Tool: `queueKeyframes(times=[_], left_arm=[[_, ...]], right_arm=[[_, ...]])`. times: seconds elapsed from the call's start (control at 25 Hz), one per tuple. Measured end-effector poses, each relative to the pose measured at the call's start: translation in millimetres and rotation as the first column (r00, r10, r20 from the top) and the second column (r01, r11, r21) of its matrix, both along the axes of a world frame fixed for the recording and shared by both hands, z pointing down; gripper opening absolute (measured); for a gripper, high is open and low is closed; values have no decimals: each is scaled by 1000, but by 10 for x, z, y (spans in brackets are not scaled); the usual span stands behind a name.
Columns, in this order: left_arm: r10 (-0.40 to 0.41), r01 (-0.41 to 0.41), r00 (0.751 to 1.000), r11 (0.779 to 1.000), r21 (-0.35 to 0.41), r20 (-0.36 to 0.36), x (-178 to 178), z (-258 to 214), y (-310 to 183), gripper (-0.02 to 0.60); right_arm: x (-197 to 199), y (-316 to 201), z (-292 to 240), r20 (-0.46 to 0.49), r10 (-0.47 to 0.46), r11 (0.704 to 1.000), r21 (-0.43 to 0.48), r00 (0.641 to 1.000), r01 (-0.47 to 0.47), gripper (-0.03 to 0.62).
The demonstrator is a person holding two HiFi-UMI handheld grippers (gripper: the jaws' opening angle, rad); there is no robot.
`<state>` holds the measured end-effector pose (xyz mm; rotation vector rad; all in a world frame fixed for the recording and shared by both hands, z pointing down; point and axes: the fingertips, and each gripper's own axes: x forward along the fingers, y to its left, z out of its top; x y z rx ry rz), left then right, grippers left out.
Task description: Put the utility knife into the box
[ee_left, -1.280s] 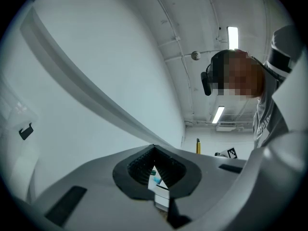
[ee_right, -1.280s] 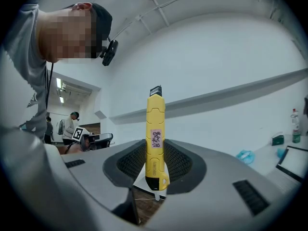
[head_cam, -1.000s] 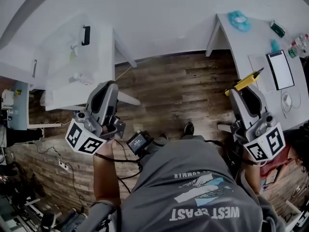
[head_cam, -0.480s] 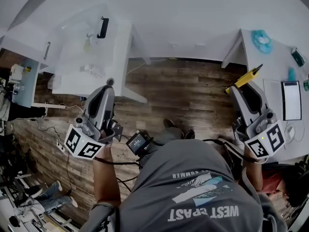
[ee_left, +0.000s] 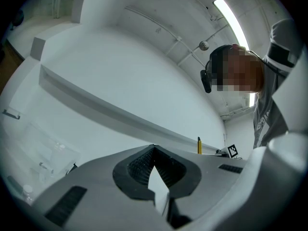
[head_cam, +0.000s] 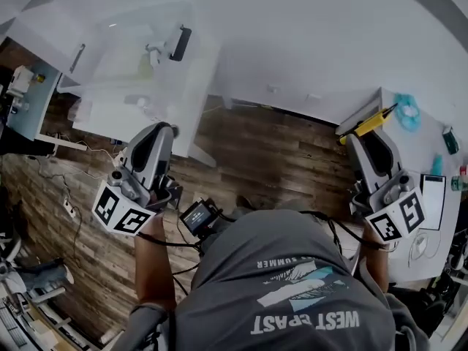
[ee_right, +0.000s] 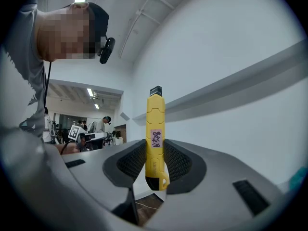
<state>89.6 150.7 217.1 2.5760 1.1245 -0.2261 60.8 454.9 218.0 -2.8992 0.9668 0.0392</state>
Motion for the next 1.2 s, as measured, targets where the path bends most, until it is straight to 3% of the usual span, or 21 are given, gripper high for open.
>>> queueKeyframes(times=[0.28,0.44,0.6,0.88,1.2], left_arm=[[-137,137,990,991,5,32,150,79,-336,11],[-253,252,967,967,25,27,317,117,-355,10],[-387,385,922,921,65,23,396,37,-354,10],[-540,538,842,841,62,21,329,-120,-269,10],[-701,698,713,712,79,23,-74,-128,-644,10]], right_arm=[[599,-331,74,28,-149,989,-7,988,149,118],[1131,-395,249,41,-260,966,18,965,260,118],[1634,-506,259,42,-395,918,49,918,393,118],[2168,-691,176,35,-548,836,49,836,546,118],[2371,-1402,128,26,-690,723,31,723,690,118]])
